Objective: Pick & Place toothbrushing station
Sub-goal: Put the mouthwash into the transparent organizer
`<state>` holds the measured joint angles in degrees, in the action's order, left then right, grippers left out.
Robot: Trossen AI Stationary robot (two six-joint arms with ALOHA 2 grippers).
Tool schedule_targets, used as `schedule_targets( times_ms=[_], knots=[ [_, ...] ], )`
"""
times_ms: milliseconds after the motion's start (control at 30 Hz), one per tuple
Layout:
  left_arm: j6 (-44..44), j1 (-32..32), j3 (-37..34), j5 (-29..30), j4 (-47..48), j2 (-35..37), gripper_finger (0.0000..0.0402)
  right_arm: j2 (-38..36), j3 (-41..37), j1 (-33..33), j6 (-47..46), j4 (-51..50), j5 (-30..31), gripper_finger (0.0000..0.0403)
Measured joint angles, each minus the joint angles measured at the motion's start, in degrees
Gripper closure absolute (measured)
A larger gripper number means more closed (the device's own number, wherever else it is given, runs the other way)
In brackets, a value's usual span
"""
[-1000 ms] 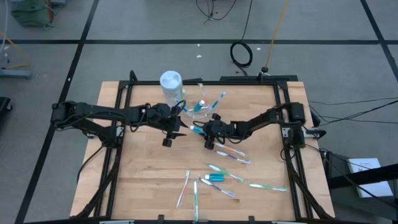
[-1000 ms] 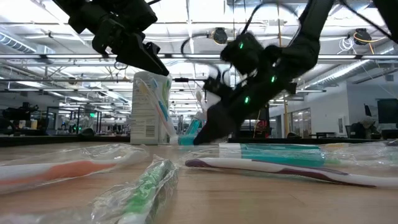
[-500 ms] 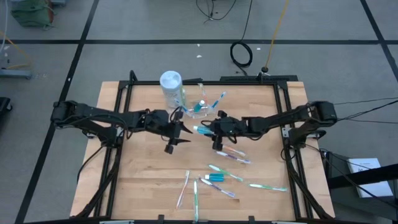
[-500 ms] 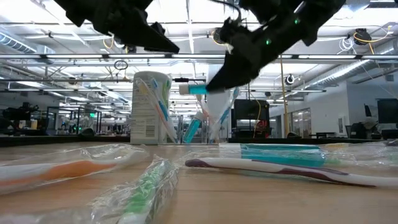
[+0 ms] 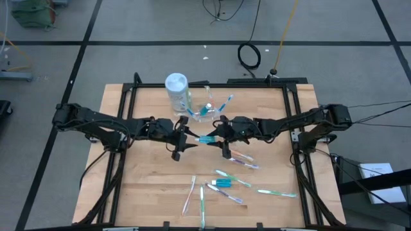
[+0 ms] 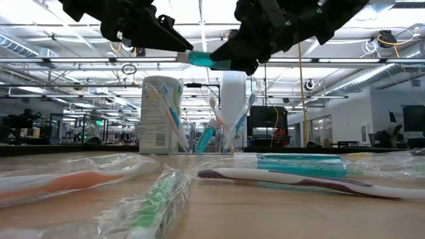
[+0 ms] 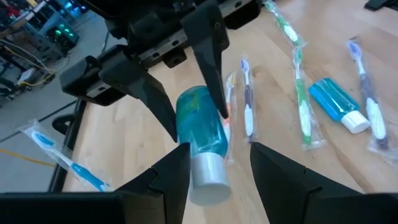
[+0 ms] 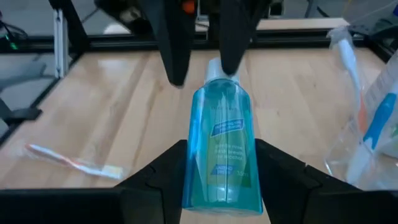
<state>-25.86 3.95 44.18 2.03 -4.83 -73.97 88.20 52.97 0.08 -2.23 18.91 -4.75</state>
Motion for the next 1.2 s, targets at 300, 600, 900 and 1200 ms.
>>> schedule_targets(
  times_ms=[300, 600, 900, 1200],
  knots=[
    [-1.54, -0.09, 0.01, 0.22, -2.66, -0.02, 0.0229, 0.0, 0.0, -0.02, -0.07, 2.61, 0.04, 0.0244],
    [-3.12, -0.07, 0.01, 3.63, -2.55, -0.02, 0.0229, 0.0, 0.0, 0.39, -0.1, 3.85, 0.15, 0.0243],
    [-4.65, -0.11, 0.02, 4.04, -2.09, -0.02, 0.0229, 0.0, 0.0, 0.39, -1.96, 4.12, 0.13, 0.0243],
    [-5.78, -0.11, 0.02, 4.01, -1.32, -0.02, 0.0229, 0.0, 0.01, 0.39, -2.04, 4.12, 0.13, 0.0243]
  ],
)
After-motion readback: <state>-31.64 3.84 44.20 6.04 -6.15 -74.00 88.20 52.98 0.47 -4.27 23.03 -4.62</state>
